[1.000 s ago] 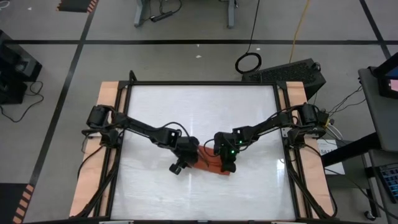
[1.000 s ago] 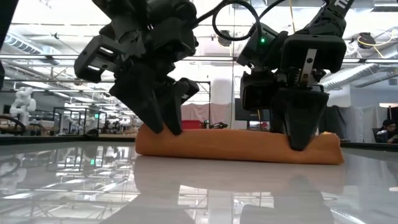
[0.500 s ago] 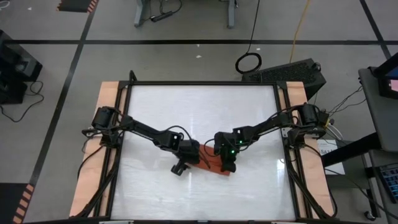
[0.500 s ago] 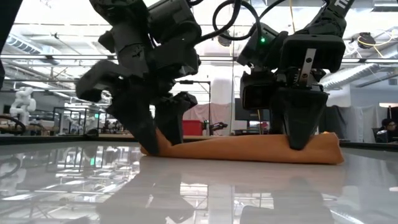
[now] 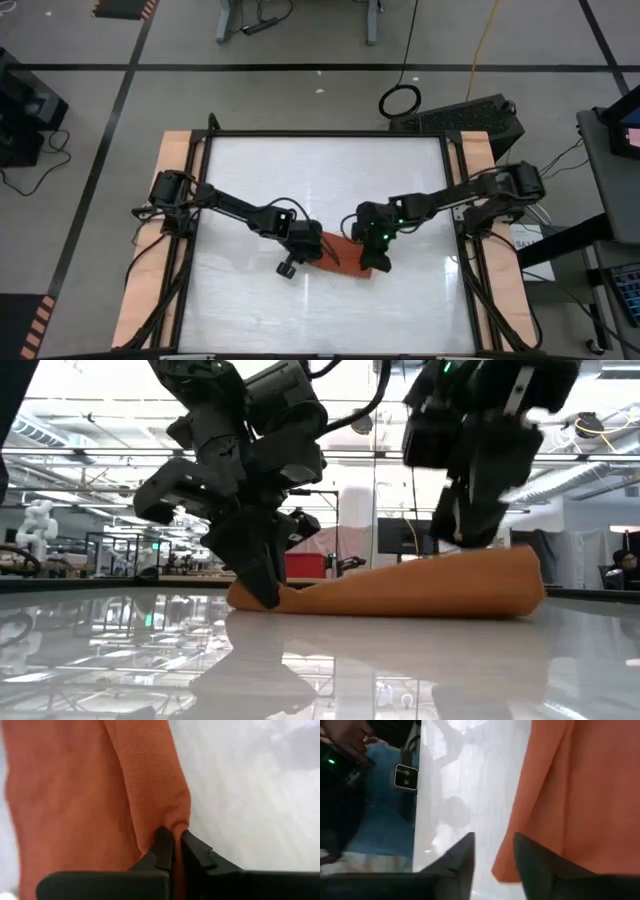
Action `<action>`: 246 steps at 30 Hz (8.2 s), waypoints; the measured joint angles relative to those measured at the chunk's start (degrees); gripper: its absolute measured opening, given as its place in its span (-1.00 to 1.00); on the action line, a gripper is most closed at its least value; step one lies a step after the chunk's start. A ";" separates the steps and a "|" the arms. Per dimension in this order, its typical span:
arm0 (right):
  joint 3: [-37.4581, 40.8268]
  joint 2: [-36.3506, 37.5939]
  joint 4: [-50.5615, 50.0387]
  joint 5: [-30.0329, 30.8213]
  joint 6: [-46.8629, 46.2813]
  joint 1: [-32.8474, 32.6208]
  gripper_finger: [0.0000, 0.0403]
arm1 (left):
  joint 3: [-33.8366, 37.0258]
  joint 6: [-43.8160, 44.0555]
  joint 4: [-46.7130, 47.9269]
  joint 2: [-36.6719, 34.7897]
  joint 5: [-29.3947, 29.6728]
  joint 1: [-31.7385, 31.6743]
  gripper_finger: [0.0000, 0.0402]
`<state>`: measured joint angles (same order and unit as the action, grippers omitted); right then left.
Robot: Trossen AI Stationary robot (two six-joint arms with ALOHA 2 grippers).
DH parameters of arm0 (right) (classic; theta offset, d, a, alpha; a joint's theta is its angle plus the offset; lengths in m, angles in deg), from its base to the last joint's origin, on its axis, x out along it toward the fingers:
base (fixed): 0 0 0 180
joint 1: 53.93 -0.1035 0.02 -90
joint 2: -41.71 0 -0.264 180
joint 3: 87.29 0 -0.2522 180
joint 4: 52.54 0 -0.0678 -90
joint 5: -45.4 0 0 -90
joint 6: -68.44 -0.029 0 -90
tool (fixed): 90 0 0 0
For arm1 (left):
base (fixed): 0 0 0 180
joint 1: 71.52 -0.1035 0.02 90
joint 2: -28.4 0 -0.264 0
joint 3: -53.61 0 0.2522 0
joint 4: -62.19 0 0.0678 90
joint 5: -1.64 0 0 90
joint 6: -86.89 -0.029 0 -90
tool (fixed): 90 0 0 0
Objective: Roll towel
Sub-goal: Roll the orange towel
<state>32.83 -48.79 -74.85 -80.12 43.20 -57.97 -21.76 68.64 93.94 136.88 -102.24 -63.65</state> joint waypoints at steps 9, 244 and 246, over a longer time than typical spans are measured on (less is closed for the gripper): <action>-0.15 5.87 1.11 15.62 9.50 -10.58 -0.02 | 0.24 5.12 -1.91 0.27 -10.15 -3.27 -0.94; 17.08 -1.53 22.04 11.67 -37.89 -8.19 -0.91 | -0.54 29.76 8.69 6.39 -28.61 -12.10 -0.69; 17.04 -1.48 21.05 12.64 -37.72 -8.21 -0.87 | -0.73 29.42 8.73 6.44 -28.58 -12.08 -0.67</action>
<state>49.87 -50.27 -53.80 -67.48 5.48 -66.18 -22.49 98.07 102.66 143.32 -130.82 -75.73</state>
